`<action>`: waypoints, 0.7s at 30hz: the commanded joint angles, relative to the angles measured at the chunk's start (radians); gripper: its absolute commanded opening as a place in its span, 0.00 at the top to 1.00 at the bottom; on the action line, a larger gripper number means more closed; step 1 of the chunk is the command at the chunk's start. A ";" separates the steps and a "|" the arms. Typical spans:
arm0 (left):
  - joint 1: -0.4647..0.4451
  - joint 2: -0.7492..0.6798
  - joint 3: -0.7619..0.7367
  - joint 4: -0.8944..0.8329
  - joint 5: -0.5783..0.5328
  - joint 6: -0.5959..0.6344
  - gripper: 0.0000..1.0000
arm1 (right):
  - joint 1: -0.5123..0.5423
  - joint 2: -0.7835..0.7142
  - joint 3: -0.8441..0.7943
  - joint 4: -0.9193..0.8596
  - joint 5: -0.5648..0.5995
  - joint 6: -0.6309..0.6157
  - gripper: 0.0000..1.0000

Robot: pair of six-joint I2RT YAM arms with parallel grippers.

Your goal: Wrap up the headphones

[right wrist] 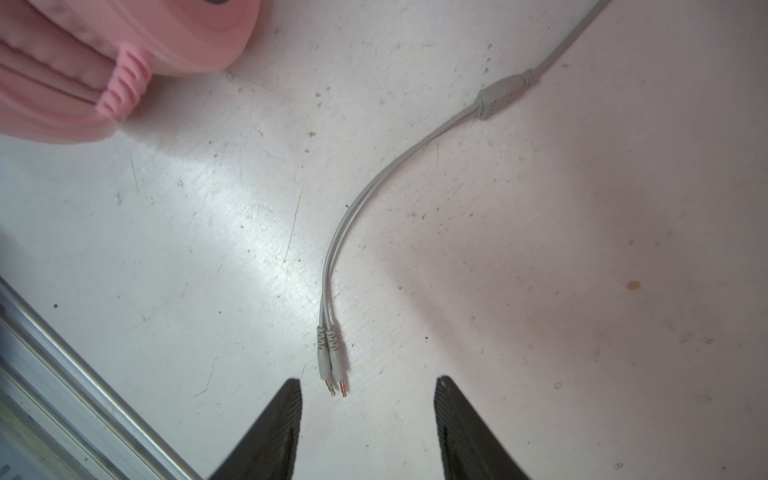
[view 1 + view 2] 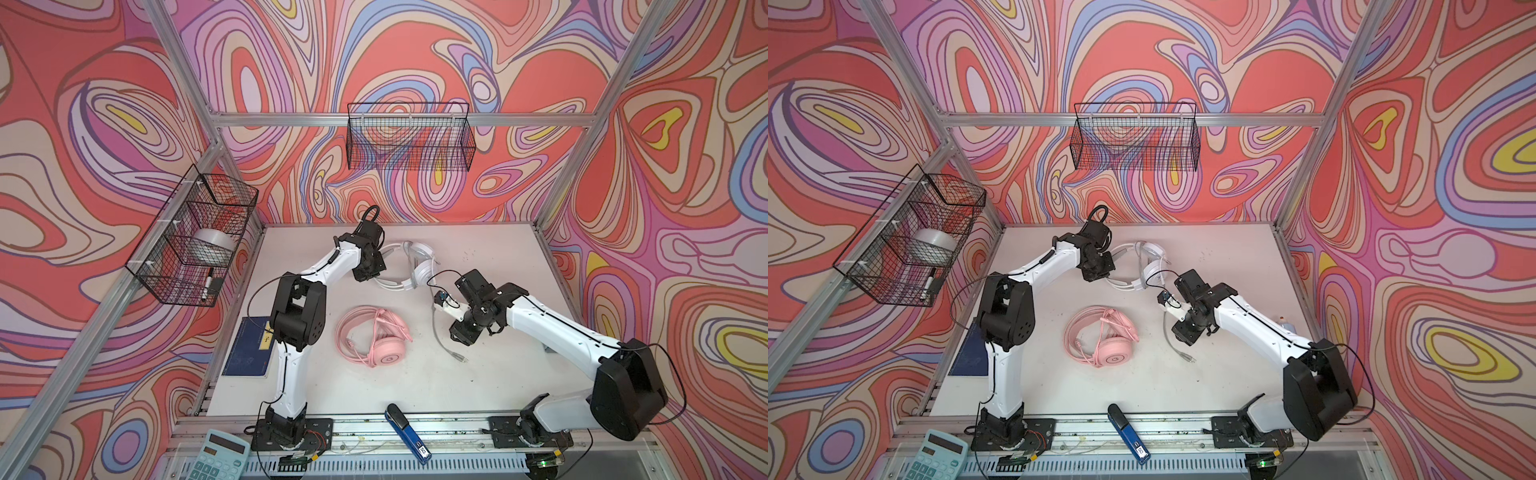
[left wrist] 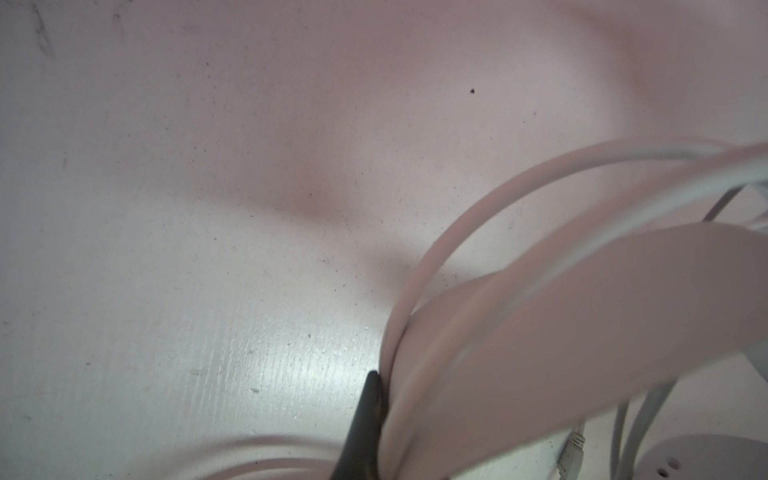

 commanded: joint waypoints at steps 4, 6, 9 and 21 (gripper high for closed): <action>0.006 -0.022 0.022 0.005 0.015 -0.010 1.00 | 0.013 -0.056 -0.112 0.021 -0.024 -0.114 0.45; 0.006 -0.025 0.021 0.004 0.015 -0.010 1.00 | 0.025 -0.056 -0.144 0.057 -0.032 -0.119 0.45; 0.005 -0.030 0.021 -0.003 0.005 -0.005 1.00 | 0.031 -0.036 -0.172 0.093 -0.043 -0.114 0.45; 0.005 -0.034 0.023 -0.015 -0.001 0.002 1.00 | 0.076 0.109 -0.200 0.165 -0.020 -0.085 0.50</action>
